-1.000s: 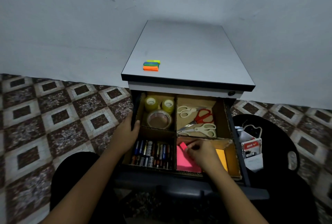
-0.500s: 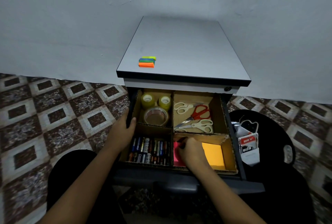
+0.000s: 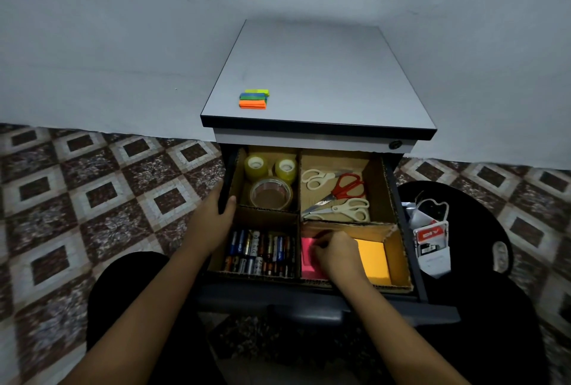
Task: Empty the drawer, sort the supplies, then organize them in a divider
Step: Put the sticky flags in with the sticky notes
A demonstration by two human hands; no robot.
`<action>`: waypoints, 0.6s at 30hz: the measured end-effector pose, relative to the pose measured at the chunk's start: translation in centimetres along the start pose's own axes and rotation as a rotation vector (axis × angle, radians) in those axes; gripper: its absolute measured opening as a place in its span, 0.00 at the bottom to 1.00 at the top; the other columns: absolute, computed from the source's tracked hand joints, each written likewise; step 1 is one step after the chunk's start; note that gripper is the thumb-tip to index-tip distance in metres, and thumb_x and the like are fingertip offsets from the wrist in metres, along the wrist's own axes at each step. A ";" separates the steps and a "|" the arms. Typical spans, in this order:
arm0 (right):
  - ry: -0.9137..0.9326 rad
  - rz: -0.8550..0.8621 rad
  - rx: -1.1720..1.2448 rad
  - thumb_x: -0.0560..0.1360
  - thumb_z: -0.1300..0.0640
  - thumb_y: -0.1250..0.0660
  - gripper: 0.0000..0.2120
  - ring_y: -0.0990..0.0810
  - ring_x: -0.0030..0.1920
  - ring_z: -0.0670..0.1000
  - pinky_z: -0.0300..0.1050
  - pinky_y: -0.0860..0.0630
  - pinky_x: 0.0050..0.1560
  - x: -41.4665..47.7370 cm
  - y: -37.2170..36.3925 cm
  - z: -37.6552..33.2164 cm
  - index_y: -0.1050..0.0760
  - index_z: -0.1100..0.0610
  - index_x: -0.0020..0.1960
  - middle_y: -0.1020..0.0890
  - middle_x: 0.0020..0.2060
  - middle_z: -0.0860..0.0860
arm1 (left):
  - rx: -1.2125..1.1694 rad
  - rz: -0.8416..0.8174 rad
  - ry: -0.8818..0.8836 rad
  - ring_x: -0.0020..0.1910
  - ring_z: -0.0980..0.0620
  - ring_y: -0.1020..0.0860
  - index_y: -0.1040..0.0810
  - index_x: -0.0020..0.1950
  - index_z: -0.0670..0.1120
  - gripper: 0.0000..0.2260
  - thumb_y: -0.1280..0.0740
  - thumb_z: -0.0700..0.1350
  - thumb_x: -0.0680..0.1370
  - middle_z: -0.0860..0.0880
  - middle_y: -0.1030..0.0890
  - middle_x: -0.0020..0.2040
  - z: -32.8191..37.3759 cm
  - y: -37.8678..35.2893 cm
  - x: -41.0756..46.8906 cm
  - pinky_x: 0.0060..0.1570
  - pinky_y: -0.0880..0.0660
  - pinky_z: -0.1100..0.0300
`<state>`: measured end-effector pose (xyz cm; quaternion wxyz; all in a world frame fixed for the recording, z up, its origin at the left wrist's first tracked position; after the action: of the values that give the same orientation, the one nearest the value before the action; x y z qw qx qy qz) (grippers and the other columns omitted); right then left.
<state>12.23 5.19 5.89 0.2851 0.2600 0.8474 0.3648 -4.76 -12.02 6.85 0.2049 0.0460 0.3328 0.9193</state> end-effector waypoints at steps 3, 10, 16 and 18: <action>-0.025 -0.052 0.047 0.76 0.63 0.38 0.10 0.23 0.33 0.47 0.29 0.28 0.30 0.1 -0.3 0.1 0.17 0.59 0.43 0.18 0.36 0.53 | -0.003 0.001 -0.003 0.72 0.45 0.36 0.44 0.77 0.50 0.25 0.43 0.52 0.81 0.46 0.36 0.74 0.1 0.0 0.0 0.68 0.36 0.50; -0.150 -0.124 0.228 0.75 0.66 0.37 0.10 0.20 0.30 0.50 0.41 0.21 0.36 0.2 -0.7 0.7 0.18 0.64 0.41 0.18 0.33 0.57 | -0.010 0.004 -0.003 0.72 0.45 0.36 0.44 0.77 0.49 0.25 0.43 0.52 0.81 0.45 0.36 0.74 0.1 0.0 0.0 0.68 0.36 0.51; -0.089 -0.097 0.158 0.75 0.64 0.38 0.11 0.22 0.30 0.48 0.38 0.25 0.34 0.2 -0.6 0.5 0.18 0.60 0.38 0.18 0.33 0.55 | -0.014 0.007 -0.007 0.71 0.45 0.36 0.43 0.76 0.49 0.25 0.43 0.52 0.81 0.45 0.35 0.74 0.0 0.0 0.0 0.67 0.36 0.51; -0.054 -0.109 0.133 0.74 0.64 0.38 0.13 0.23 0.29 0.47 0.37 0.27 0.35 0.2 -0.6 0.3 0.19 0.57 0.35 0.19 0.31 0.53 | -0.015 0.005 -0.007 0.71 0.45 0.35 0.43 0.76 0.49 0.25 0.43 0.52 0.81 0.45 0.34 0.73 0.0 0.0 0.1 0.67 0.35 0.51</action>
<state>12.16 5.07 5.18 0.3092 0.2415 0.8747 0.2846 -4.85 -11.96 6.81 0.2043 0.0483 0.3250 0.9221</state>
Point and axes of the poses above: each hand's wrist, its own x-axis towards the middle knuckle, its own y-axis out of the back of the hand, z = x × y, the point moved 6 cm from there along x, towards the middle knuckle
